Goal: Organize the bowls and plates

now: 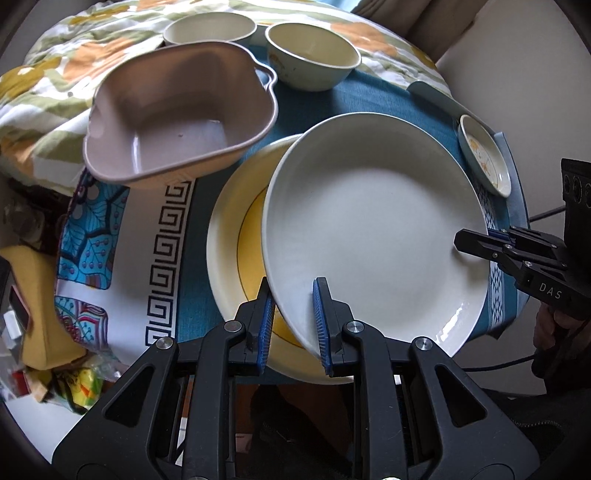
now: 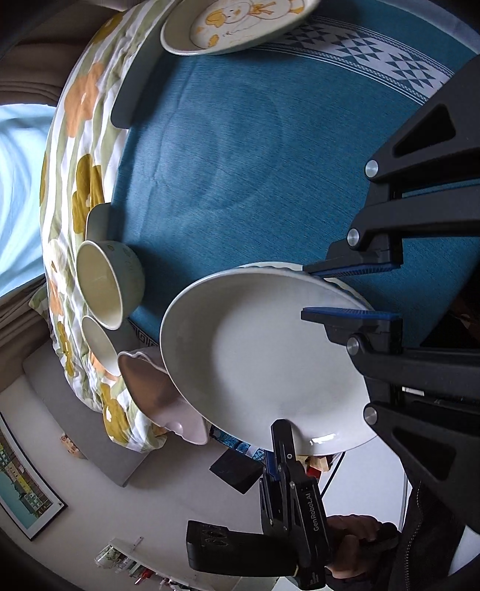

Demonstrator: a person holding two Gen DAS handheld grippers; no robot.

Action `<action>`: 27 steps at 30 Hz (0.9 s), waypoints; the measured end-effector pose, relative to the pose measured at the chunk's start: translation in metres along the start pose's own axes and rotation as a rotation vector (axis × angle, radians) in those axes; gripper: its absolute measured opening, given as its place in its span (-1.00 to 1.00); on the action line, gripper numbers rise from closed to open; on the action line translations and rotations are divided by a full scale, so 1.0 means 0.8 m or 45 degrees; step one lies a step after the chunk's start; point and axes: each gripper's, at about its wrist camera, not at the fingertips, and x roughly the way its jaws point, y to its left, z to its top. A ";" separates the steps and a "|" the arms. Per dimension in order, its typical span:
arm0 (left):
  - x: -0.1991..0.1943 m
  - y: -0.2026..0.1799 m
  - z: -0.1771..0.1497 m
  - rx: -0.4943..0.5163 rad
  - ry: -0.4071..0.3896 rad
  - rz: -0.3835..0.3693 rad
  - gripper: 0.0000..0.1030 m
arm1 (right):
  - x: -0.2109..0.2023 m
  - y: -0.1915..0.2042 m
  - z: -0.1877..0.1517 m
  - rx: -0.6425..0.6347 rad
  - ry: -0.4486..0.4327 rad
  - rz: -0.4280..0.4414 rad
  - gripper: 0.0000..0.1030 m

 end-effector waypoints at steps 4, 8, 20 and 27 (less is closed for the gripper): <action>0.016 0.004 -0.002 0.017 0.034 -0.015 -0.66 | 0.007 -0.002 -0.017 0.076 -0.013 -0.029 -0.72; 0.025 0.004 0.005 0.045 0.047 -0.010 -0.66 | 0.008 0.004 -0.025 0.103 -0.031 -0.054 -0.72; 0.040 -0.009 0.017 0.141 0.062 0.077 -0.65 | 0.010 0.009 -0.025 0.130 -0.031 -0.123 -0.72; 0.045 -0.020 0.021 0.224 0.045 0.161 -0.64 | 0.012 0.012 -0.020 0.126 -0.015 -0.153 -0.72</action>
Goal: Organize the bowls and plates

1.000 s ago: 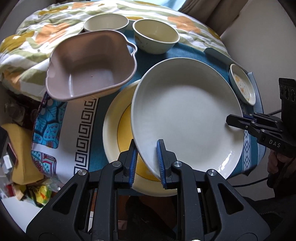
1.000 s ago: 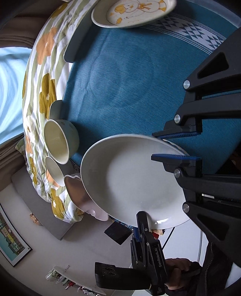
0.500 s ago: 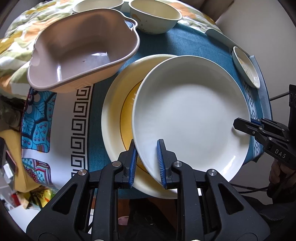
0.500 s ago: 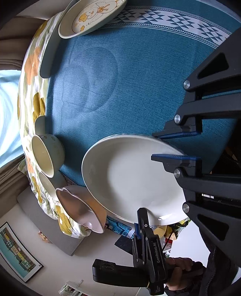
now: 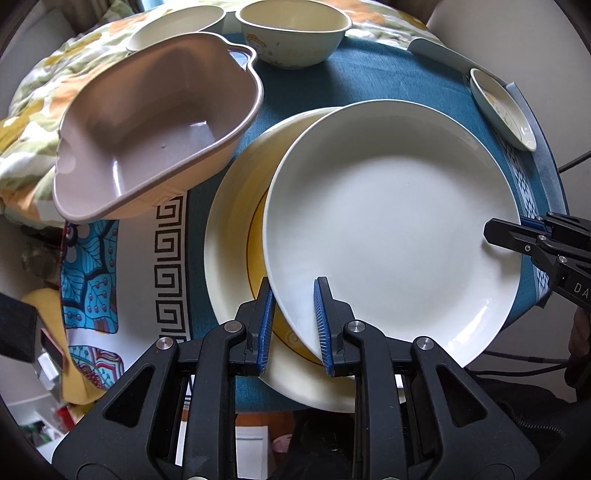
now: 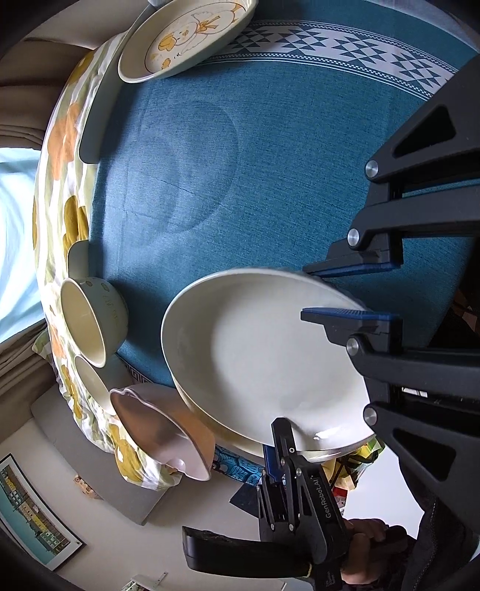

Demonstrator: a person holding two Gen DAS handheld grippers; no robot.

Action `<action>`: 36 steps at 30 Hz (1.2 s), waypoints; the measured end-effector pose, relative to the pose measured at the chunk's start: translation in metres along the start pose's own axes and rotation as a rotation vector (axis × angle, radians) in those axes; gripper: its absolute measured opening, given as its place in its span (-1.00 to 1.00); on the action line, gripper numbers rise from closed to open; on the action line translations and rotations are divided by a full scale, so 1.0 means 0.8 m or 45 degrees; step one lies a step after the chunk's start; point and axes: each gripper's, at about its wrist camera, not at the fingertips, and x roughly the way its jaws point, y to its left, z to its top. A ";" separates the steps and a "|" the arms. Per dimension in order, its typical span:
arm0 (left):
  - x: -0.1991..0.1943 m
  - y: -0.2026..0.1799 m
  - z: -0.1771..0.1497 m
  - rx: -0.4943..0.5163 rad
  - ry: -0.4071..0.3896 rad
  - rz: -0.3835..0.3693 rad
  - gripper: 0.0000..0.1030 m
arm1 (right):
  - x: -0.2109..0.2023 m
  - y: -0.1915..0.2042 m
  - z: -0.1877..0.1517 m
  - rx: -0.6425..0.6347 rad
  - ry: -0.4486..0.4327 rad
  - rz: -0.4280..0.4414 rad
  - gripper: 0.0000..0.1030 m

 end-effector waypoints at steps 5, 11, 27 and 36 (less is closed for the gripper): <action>-0.002 -0.010 0.000 0.075 -0.014 0.101 -0.65 | 0.004 0.005 0.002 -0.009 0.008 -0.019 -0.72; -0.008 -0.013 -0.002 0.135 -0.042 0.170 -0.65 | 0.007 0.015 0.003 -0.051 0.000 -0.083 -0.72; -0.021 -0.009 -0.004 0.142 -0.101 0.233 -0.65 | 0.009 0.034 0.007 -0.141 -0.019 -0.216 -0.72; -0.026 -0.002 -0.004 0.110 -0.123 0.225 -0.65 | 0.012 0.042 0.012 -0.173 -0.032 -0.218 -0.72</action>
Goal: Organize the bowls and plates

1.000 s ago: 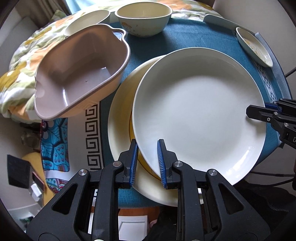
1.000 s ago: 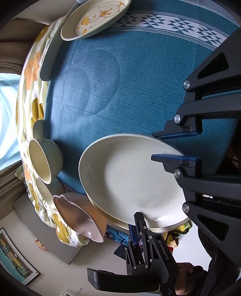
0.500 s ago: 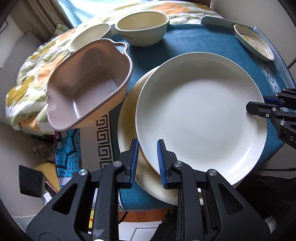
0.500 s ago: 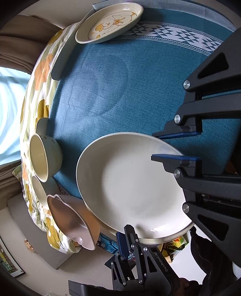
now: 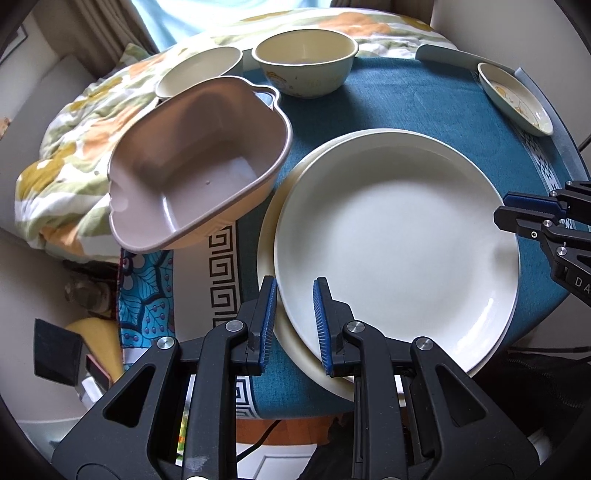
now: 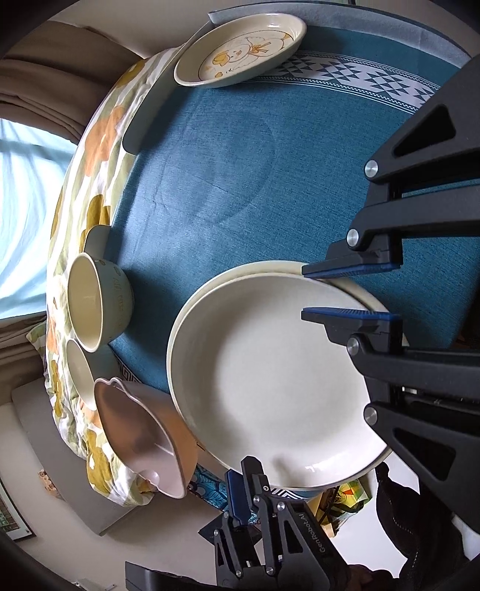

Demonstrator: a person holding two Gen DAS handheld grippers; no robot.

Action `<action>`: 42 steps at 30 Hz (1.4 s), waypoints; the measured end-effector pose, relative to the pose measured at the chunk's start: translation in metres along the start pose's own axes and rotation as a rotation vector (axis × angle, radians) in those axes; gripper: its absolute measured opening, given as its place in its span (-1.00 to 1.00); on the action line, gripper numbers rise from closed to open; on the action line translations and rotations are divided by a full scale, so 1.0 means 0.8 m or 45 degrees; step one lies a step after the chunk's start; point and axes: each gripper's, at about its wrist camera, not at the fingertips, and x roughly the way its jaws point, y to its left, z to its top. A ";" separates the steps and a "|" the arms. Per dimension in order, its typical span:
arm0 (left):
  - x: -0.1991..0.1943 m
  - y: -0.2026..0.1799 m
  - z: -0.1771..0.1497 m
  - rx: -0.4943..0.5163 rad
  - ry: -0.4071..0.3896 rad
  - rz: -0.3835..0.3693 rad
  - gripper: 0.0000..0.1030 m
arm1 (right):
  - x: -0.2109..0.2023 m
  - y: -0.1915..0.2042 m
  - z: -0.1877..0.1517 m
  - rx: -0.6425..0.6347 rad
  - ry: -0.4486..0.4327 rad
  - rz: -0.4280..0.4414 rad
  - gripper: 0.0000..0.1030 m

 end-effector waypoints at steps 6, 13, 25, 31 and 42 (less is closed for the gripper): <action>-0.009 0.002 0.003 -0.018 -0.006 -0.029 -0.65 | -0.014 -0.004 -0.001 0.040 -0.037 0.036 -0.72; -0.057 -0.006 0.027 0.016 -0.134 -0.070 -0.28 | -0.057 -0.024 -0.002 0.174 -0.132 0.080 -0.72; -0.120 -0.095 0.130 0.305 -0.387 -0.266 1.00 | -0.169 -0.130 -0.059 0.589 -0.374 -0.142 0.96; -0.133 -0.164 0.218 0.399 -0.398 -0.521 1.00 | -0.230 -0.202 -0.066 0.683 -0.434 -0.325 0.97; -0.013 -0.290 0.362 0.503 -0.144 -0.745 0.90 | -0.144 -0.333 -0.058 0.975 -0.419 -0.109 0.95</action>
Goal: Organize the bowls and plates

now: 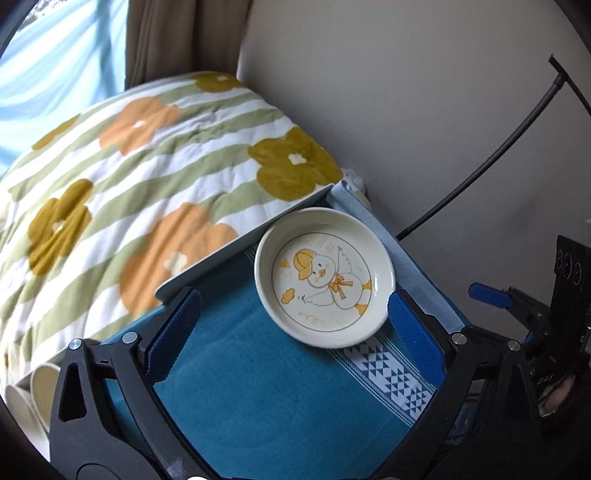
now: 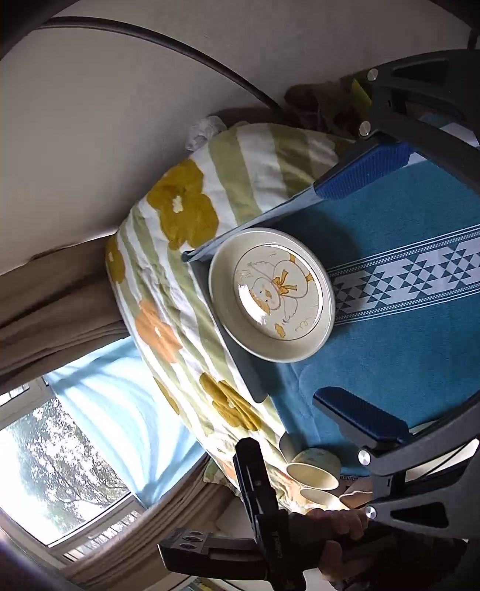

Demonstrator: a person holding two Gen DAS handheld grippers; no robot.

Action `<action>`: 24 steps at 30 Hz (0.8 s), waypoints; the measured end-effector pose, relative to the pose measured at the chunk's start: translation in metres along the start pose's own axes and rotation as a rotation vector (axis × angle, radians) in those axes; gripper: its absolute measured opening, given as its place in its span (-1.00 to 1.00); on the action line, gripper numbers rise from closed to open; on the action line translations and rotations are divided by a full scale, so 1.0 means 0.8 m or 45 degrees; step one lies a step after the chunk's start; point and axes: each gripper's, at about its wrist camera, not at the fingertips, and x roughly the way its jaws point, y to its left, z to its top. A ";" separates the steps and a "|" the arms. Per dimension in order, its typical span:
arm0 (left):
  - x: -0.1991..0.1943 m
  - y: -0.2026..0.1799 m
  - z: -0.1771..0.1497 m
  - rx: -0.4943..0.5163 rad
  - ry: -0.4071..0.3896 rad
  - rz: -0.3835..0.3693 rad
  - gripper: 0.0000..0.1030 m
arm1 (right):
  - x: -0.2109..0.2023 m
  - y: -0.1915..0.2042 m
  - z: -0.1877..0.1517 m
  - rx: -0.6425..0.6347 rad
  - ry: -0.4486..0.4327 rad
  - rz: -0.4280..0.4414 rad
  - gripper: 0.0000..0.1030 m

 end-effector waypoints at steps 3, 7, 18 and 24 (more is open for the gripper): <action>0.055 0.020 0.000 -0.051 0.107 -0.038 0.56 | 0.044 -0.021 -0.004 0.097 0.050 0.025 0.63; 0.111 0.035 0.000 -0.063 0.231 -0.061 0.16 | 0.084 -0.037 -0.009 0.212 0.101 -0.010 0.20; 0.164 0.050 0.014 -0.035 0.313 -0.079 -0.74 | 0.120 -0.055 0.005 0.298 0.124 -0.050 -0.42; 0.167 0.052 0.013 -0.020 0.310 -0.074 -0.83 | 0.126 -0.054 0.006 0.300 0.136 -0.057 -0.69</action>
